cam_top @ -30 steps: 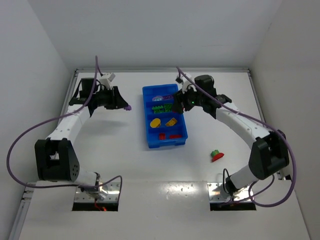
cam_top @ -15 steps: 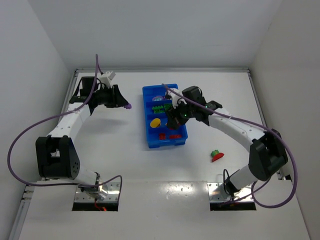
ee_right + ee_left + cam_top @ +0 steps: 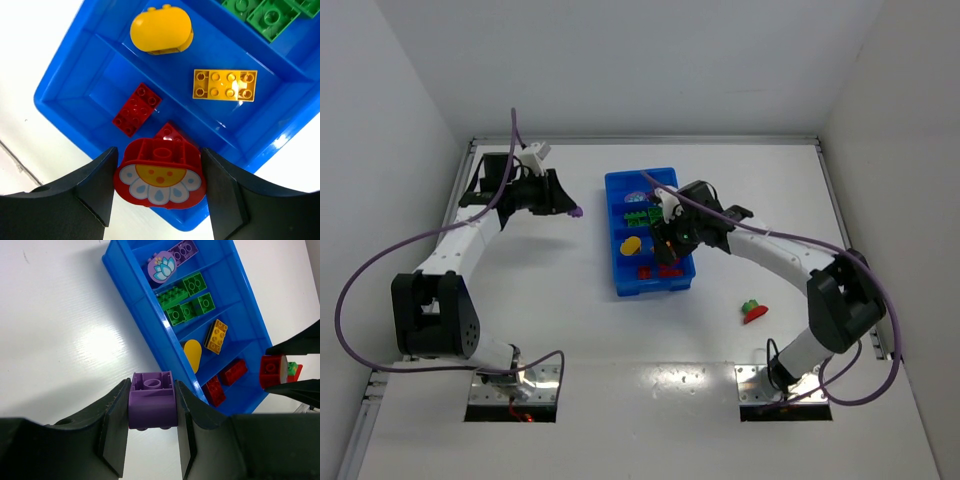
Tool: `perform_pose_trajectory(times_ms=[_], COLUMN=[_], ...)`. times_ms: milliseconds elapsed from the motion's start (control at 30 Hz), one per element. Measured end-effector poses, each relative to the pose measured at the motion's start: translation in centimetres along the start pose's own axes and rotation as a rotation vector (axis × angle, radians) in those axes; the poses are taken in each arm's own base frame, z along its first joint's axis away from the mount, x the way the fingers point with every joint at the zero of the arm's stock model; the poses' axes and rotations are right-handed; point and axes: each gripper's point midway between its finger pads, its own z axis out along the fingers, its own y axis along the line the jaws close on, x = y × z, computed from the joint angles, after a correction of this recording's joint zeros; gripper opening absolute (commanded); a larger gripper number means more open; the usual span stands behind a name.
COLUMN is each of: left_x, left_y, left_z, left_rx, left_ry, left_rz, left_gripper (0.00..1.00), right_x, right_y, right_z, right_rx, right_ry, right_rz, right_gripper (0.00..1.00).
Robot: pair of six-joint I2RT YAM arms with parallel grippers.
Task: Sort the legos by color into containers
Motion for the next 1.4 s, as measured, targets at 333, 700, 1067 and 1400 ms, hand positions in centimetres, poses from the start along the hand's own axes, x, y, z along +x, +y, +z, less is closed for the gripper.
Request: perform_pose_trajectory(times_ms=[333, 700, 1067, 1400], left_x=[-0.2, 0.1, -5.6, -6.1], left_y=[0.2, 1.1, -5.3, -9.5], left_z=[0.1, 0.9, 3.5, 10.6], left_rx=[-0.005, -0.012, 0.127, 0.19], left_ry=[-0.006, 0.005, -0.064, -0.012], left_rz=[0.007, -0.006, 0.126, 0.165], left_gripper=[0.28, 0.28, 0.28, 0.28], right_x=[1.5, 2.0, -4.5, -11.2], right_y=[-0.4, -0.5, -1.7, -9.0], right_z=[1.4, 1.7, -3.4, -12.7], right_rx=[0.007, 0.016, 0.158, 0.479], right_ry=[0.058, 0.076, -0.148, -0.404], right_rz=[0.036, 0.044, -0.003, 0.046], right_gripper=[0.37, 0.96, 1.0, 1.0])
